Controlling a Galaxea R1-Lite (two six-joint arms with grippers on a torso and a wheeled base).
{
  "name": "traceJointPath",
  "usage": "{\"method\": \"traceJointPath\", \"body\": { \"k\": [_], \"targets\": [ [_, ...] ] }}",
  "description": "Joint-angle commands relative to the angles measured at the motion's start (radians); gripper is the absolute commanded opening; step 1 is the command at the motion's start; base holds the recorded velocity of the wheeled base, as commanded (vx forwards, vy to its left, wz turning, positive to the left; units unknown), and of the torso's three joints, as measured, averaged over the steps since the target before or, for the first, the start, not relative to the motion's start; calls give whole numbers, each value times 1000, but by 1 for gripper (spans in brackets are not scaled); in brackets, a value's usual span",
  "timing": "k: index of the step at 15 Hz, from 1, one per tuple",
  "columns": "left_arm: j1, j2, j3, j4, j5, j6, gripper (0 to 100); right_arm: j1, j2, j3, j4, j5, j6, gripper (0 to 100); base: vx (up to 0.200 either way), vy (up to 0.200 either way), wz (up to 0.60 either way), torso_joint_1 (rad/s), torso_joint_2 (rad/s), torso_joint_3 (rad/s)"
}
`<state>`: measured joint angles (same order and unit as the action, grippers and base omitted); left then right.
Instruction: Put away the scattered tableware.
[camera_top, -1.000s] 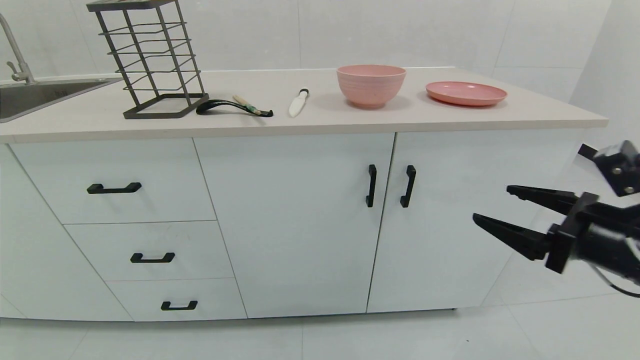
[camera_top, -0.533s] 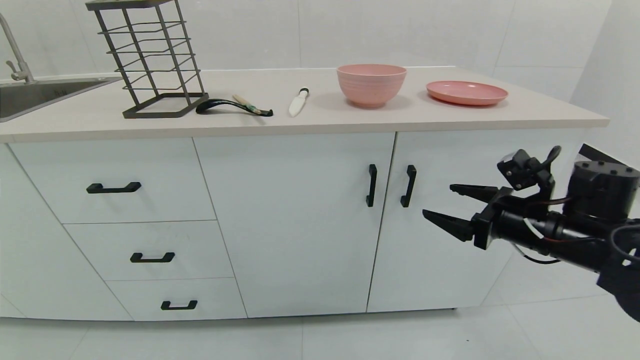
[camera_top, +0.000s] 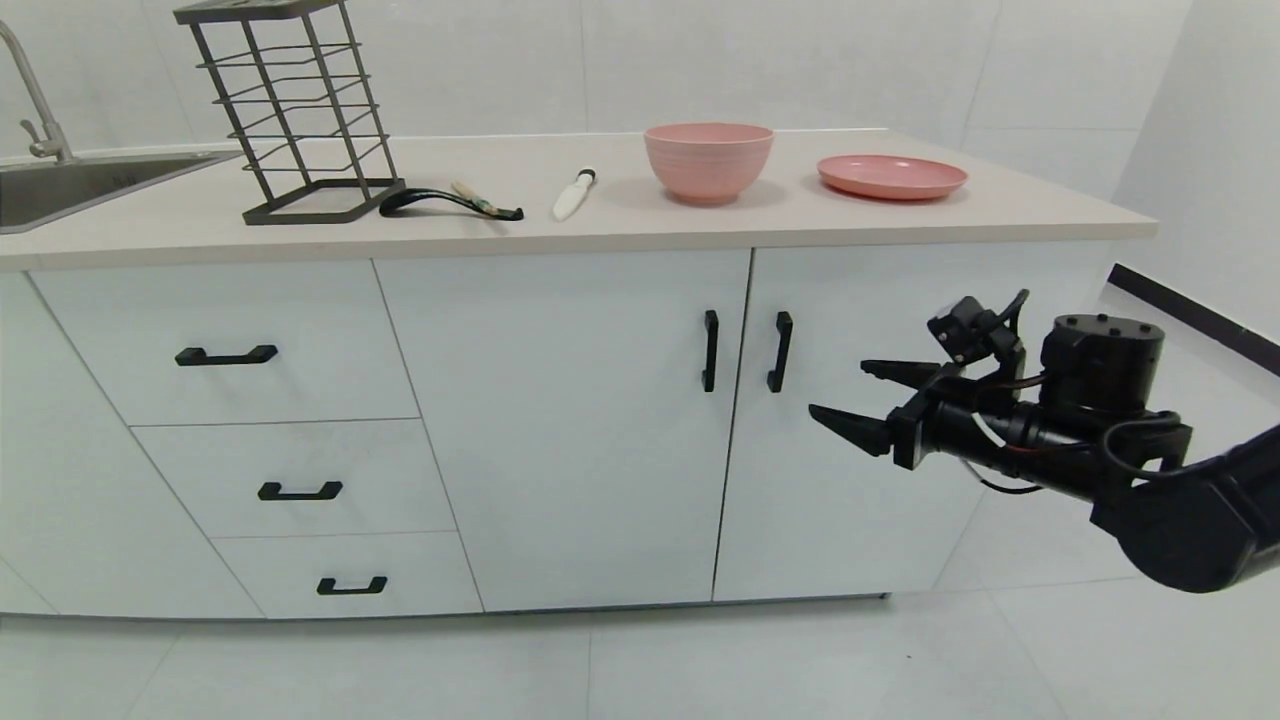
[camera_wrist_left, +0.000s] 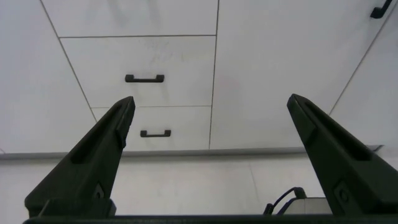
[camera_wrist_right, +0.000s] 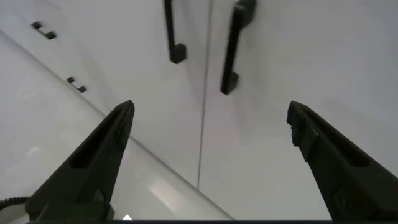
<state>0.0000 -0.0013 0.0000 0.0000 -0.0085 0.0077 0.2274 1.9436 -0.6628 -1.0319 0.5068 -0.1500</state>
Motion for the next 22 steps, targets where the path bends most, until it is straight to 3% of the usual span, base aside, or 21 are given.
{"method": "traceJointPath", "body": {
  "k": [1,9,11,12,13,14,15,17,18,20,22],
  "targets": [
    [0,1,0,-2,-1,2,100,1,38,-32,-5,27,-2,100,0,0,0,0,0,0],
    [0,1,0,-2,-1,0,100,47,112,-120,-48,56,-3,100,0,0,0,0,0,0],
    [0,1,0,-6,-28,6,100,61,118,-106,-82,72,-8,100,0,0,0,0,0,0],
    [0,1,-25,-57,-59,-5,100,59,118,-100,-89,95,-8,100,0,0,0,0,0,0],
    [0,14,-156,-167,-68,-26,100,56,115,-83,-92,101,-8,100,0,0,0,0,0,0],
    [-2,76,-264,-170,-70,-28,100,50,113,-81,-92,102,-8,100,0,0,0,0,0,0],
    [-6,98,-296,-161,-79,-28,100,49,112,-81,-92,101,-10,100,0,0,0,0,0,0],
    [-84,231,-341,-126,-174,-32,100,44,110,-78,-97,96,-10,100,0,0,0,0,0,0],
    [-112,320,-348,-141,-179,-26,100,38,110,-77,-97,98,-10,100,0,0,0,0,0,0],
    [-166,534,-417,-264,-180,-17,100,30,110,-77,-100,136,-8,100,0,0,0,0,0,0],
    [-176,741,-483,-439,-188,11,100,18,112,-78,-117,179,-6,100,0,0,0,0,0,0]
  ]
}}
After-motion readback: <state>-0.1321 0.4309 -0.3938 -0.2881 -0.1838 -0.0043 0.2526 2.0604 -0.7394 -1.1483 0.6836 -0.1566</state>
